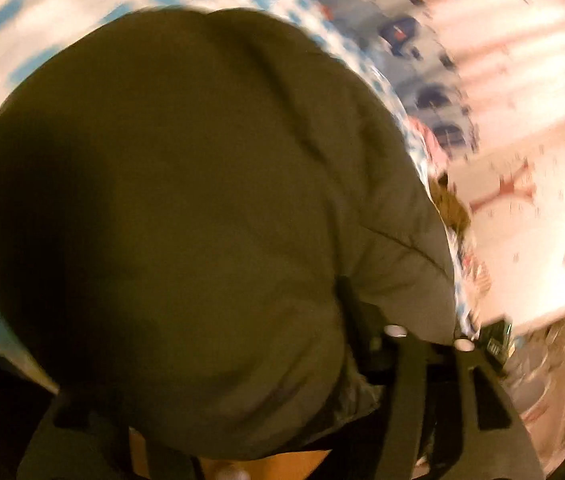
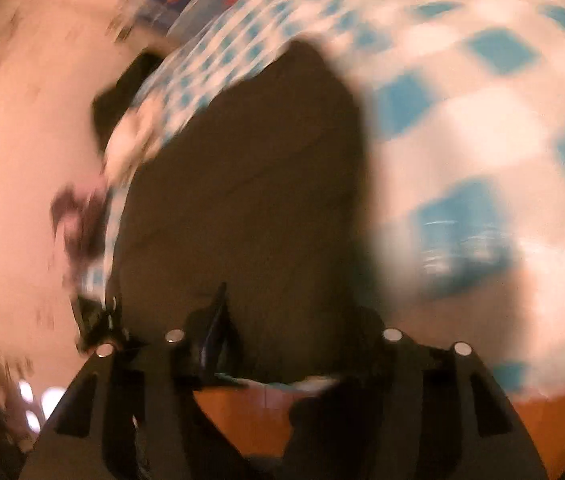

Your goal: Fold large clothes

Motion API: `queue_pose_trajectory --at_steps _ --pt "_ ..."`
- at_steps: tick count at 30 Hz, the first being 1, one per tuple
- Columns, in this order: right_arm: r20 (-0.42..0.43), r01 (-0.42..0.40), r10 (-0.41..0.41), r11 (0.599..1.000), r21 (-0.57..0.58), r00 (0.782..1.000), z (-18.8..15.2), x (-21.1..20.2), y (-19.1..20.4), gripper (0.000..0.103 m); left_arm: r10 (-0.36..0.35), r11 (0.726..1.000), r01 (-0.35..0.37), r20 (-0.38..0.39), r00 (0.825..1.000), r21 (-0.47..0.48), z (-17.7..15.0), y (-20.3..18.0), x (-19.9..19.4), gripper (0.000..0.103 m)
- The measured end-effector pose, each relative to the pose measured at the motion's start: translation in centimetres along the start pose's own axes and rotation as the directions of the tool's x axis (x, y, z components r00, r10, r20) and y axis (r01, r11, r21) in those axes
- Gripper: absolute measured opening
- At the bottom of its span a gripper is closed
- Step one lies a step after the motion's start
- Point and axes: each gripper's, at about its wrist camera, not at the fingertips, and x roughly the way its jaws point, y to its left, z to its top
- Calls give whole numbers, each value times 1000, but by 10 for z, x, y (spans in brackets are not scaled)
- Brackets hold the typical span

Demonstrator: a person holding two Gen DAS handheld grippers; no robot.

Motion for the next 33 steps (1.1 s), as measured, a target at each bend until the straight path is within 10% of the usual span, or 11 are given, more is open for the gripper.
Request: queue_pose_trajectory --at_steps 7,12,15,21,25,28,33 --pt "313 74 -4 974 -213 950 34 -35 82 81 47 998 -44 69 997 -44 5 -2 -11 69" --pt "92 312 -298 897 -313 950 49 100 76 85 58 995 -48 118 991 -82 -3 -2 -12 73" --pt "95 298 -284 932 -208 954 50 97 66 85 55 996 -45 125 991 -82 -7 8 -18 76" --pt "259 329 -233 835 -441 937 59 97 200 93 63 995 -49 171 983 -85 0 -7 -1 84" --pt "174 288 -229 766 -574 958 87 186 270 93 88 995 -75 212 973 -67 -6 -14 -7 84" --pt "-6 321 -406 730 -603 914 87 284 252 97 69 994 -47 239 969 -100 -6 -5 -23 85" --pt "84 326 -350 722 -611 933 77 265 280 96 82 988 -41 272 959 -152 11 16 -33 88"
